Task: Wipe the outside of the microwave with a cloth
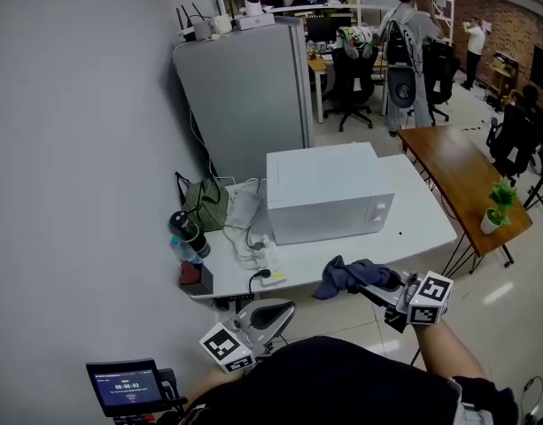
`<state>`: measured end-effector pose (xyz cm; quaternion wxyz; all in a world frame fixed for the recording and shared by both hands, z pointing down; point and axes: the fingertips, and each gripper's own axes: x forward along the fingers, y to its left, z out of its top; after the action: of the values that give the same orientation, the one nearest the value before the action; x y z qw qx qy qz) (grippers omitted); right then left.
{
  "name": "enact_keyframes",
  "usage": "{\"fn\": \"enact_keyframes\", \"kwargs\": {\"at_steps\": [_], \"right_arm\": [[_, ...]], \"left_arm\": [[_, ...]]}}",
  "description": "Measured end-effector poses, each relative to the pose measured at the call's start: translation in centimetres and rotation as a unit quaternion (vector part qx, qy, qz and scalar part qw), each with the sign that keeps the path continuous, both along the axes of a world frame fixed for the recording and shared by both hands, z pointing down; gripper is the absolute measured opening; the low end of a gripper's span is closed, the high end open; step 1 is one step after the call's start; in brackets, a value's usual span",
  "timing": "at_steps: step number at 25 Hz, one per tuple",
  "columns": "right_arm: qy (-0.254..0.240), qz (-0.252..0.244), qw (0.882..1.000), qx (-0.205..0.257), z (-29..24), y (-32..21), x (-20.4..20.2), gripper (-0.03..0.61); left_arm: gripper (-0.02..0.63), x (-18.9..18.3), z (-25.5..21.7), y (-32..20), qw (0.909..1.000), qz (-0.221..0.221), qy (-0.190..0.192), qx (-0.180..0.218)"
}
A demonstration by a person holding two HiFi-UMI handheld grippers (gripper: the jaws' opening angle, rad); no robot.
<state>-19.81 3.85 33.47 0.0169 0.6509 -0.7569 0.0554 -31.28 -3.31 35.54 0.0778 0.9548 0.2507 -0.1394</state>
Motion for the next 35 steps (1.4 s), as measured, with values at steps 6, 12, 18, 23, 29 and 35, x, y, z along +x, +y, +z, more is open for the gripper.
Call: {"fn": "enact_keyframes", "kwargs": {"at_steps": [6, 12, 18, 23, 29, 35], "right_arm": [[0.003, 0.021, 1.000, -0.012, 0.1, -4.7, 1.0, 0.080], [0.001, 0.019, 1.000, -0.015, 1.0, -5.3, 5.5, 0.080], [0.018, -0.048, 0.999, -0.002, 0.8, -7.5, 12.2, 0.080], [0.069, -0.181, 0.981, -0.003, -1.6, -10.4, 17.2, 0.080], [0.151, -0.278, 0.948, -0.036, -6.5, -19.2, 18.9, 0.080], [0.262, -0.338, 0.897, -0.107, -6.3, -26.7, 15.3, 0.080]], "left_arm": [[0.003, 1.5, 0.6, -4.7, 0.9996, 0.025, 0.005, -0.014], [0.003, 5.6, 1.7, -6.5, 0.9996, 0.014, -0.012, -0.022], [0.003, 11.9, 2.0, -7.8, 0.9982, -0.051, -0.030, -0.010], [0.003, 16.0, 1.0, -8.2, 0.9867, -0.152, -0.031, -0.048], [0.003, 16.2, 2.6, -11.8, 0.9701, -0.224, -0.065, -0.068], [0.003, 15.3, 4.5, -13.1, 0.9611, -0.256, -0.085, -0.058]]}}
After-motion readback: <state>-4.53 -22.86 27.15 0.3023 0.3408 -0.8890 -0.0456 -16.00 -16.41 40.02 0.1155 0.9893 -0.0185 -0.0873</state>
